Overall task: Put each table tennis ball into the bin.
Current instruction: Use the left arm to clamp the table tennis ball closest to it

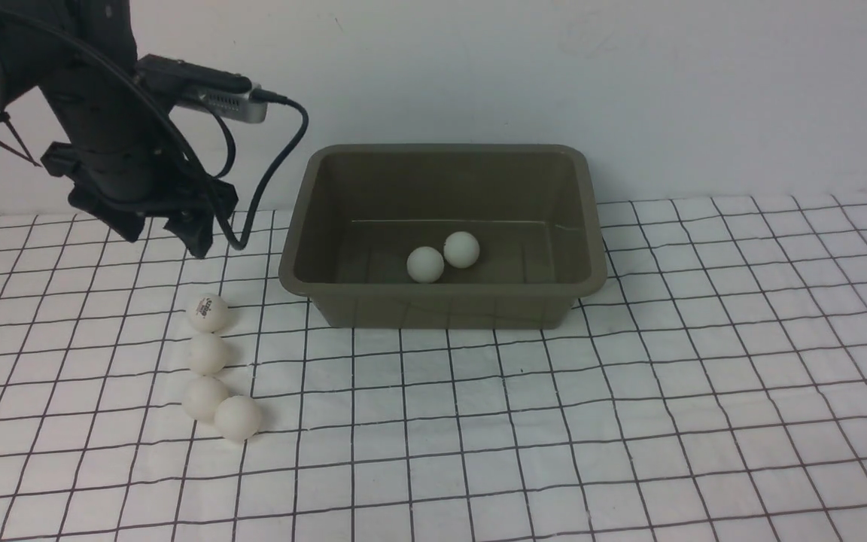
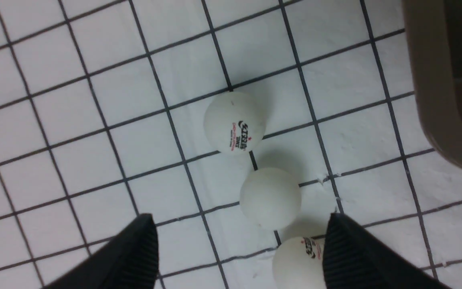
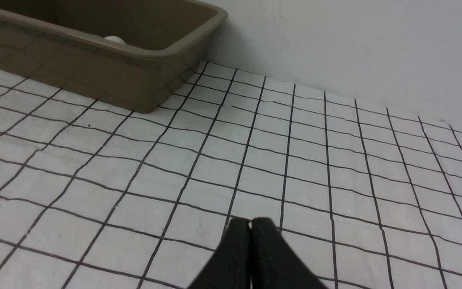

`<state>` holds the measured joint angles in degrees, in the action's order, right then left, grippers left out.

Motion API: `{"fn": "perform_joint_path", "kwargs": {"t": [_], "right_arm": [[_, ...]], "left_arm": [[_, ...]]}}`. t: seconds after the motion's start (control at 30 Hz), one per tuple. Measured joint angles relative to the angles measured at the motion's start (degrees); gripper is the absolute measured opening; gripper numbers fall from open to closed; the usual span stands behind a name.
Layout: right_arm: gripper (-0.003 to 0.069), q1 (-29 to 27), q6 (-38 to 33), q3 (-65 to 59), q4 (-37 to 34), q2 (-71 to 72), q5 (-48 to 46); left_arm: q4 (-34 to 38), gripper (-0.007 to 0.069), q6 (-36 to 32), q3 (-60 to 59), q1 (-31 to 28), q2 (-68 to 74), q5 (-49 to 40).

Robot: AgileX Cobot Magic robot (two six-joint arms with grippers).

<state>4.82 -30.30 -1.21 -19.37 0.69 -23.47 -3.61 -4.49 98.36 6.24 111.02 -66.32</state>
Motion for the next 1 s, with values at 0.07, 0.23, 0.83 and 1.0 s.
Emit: {"fn": "perform_joint_path", "kwargs": {"t": [0.07,0.23,0.83,1.0], "right_arm": [[-0.0018,0.0,0.0,0.0,0.0,0.0,0.0],[-0.0018,0.0,0.0,0.0,0.0,0.0,0.0],[-0.0018,0.0,0.0,0.0,0.0,0.0,0.0],[-0.0018,0.0,0.0,0.0,0.0,0.0,0.0]], "left_arm": [[0.25,0.049,0.0,-1.11,-0.18,0.97,1.66],[0.69,0.049,0.05,-2.17,-0.18,4.04,5.54],[-1.25,0.049,0.05,-2.23,-0.24,12.11,12.51],[-1.44,0.049,0.05,-2.23,-0.24,13.25,12.74]]}}
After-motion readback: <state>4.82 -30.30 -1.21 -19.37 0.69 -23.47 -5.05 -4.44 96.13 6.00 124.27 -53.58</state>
